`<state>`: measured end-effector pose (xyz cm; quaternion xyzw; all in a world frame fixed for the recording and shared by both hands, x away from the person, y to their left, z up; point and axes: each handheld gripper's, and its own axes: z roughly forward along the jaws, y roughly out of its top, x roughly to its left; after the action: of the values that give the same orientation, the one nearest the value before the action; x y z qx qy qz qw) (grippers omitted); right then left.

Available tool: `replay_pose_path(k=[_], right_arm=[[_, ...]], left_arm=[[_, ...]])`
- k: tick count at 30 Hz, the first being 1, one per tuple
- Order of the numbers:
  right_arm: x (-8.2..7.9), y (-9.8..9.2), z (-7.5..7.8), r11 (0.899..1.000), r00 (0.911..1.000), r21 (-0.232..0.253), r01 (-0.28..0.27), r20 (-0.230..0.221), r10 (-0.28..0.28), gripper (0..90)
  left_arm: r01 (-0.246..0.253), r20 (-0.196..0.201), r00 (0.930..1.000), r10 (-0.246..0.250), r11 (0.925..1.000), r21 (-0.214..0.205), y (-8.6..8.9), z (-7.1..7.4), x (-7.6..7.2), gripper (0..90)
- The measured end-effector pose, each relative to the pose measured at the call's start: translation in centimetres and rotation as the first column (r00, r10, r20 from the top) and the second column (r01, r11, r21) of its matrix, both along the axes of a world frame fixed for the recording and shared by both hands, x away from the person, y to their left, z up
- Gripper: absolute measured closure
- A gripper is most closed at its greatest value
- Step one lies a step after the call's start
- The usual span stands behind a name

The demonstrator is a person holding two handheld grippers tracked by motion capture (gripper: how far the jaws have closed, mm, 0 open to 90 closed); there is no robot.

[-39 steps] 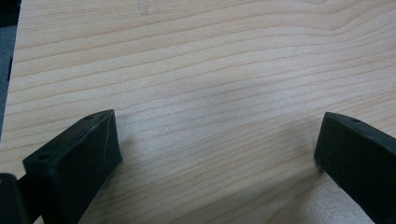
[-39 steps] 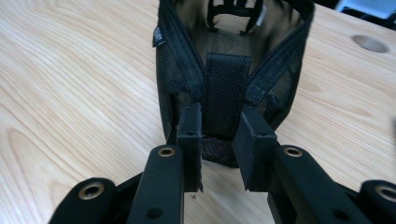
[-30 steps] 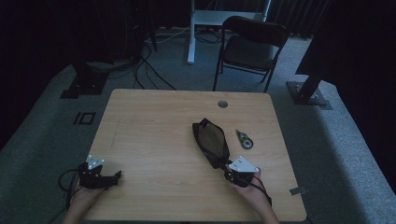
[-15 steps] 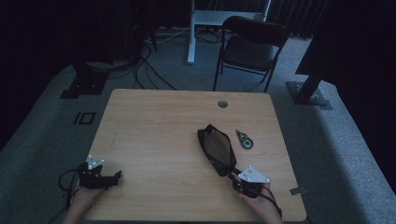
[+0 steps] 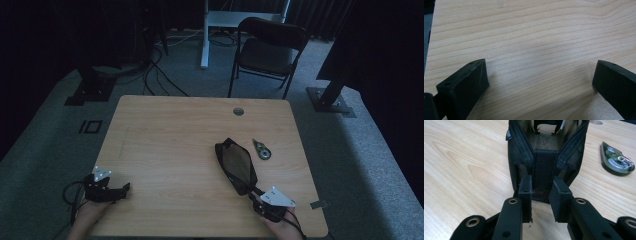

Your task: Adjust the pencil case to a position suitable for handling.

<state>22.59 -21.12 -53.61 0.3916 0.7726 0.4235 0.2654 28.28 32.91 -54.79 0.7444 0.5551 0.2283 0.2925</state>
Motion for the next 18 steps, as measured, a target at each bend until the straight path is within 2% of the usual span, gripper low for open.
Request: replay_pose_path(k=[6, 10, 18], right_arm=[[0.0, -0.2, 0.6, 1.0, 0.9998, 0.008, -0.005, 0.02, 0.005, 69.5], [-0.1, -0.4, 1.6, 0.999, 0.9993, 0.041, -0.014, 0.036, 0.013, 64.6], [0.5, -1.1, 3.5, 0.998, 0.9965, 0.069, -0.013, 0.083, 0.007, 58.6]], left_arm=[[-0.001, 0.0, 1.0, 0.001, 1.0, -0.001, 0.0, 0.0, 0.0, 0.4], [0.0, 0.0, 1.0, 0.0, 1.0, 0.0, 0.0, 0.0, 0.0, 0.4], [0.0, 0.0, 1.0, 0.0, 1.0, 0.0, 0.0, 0.0, 0.0, 0.4]])
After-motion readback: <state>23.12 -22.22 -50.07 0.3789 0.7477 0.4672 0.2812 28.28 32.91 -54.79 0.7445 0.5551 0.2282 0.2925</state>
